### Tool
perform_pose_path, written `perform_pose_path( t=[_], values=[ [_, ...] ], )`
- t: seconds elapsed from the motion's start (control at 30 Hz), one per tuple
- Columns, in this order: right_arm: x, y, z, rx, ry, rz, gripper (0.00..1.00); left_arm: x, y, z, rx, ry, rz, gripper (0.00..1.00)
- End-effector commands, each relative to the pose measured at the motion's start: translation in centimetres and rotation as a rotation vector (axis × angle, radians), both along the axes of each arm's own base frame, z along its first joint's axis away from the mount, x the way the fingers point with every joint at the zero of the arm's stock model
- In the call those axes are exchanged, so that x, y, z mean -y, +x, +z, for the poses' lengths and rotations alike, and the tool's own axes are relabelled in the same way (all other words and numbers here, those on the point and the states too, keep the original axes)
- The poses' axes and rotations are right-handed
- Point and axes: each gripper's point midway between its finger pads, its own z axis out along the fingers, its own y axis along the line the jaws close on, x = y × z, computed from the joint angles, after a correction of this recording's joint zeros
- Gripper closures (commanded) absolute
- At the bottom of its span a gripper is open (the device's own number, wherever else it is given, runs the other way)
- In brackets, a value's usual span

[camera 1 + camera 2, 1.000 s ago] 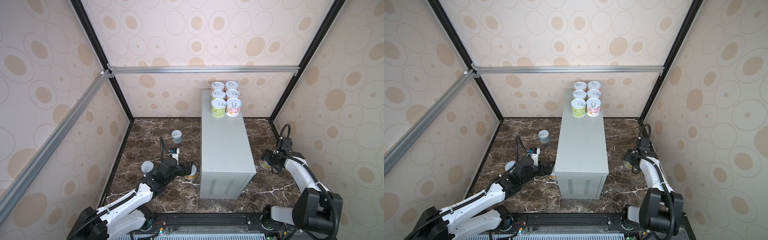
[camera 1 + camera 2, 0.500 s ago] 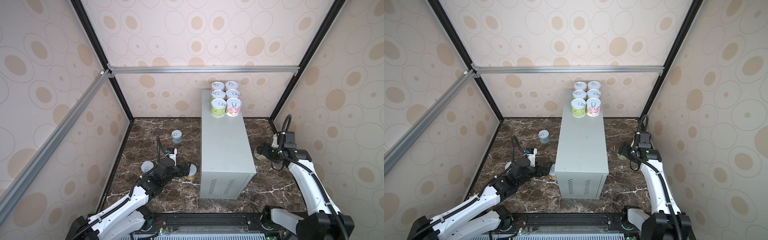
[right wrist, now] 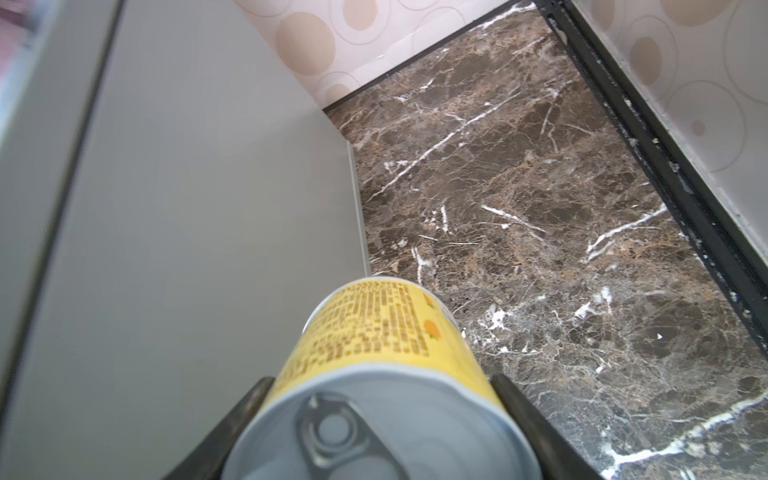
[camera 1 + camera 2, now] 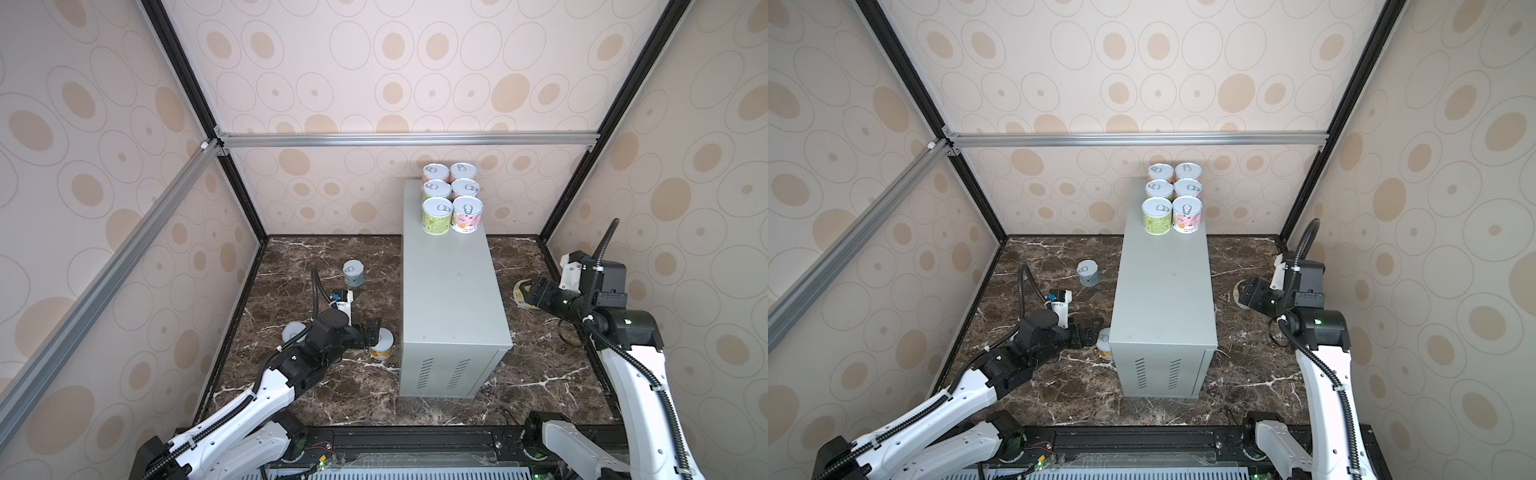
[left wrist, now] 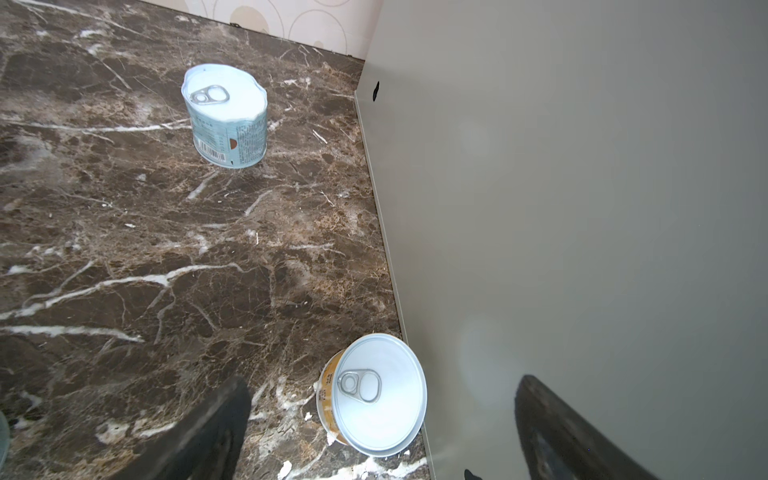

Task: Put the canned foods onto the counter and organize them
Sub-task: 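Carry the yellow-labelled can up over the cabinet top with the right gripper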

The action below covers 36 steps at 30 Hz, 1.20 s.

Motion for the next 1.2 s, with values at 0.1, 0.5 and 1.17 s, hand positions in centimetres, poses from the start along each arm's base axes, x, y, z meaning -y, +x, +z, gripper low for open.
perform_pose_path(
  t=[0.1, 0.5, 1.17],
  values=[
    [-1.4, -1.1, 5.7, 0.096, -0.031, 0.086, 0.37, -0.3, 1.2, 2.8, 0.049, 0.057, 0.01, 0.01],
    [-5.3, -1.2, 11.4, 0.108, -0.096, 0.287, 0.37, -1.2, 2.4, 5.0, 0.107, 0.154, 0.048, 0.01],
    [-11.3, 1.2, 11.9, 0.027, -0.273, 0.488, 0.37, -0.5, 2.7, 4.1, 0.105, 0.156, 0.025, 0.01]
  ],
)
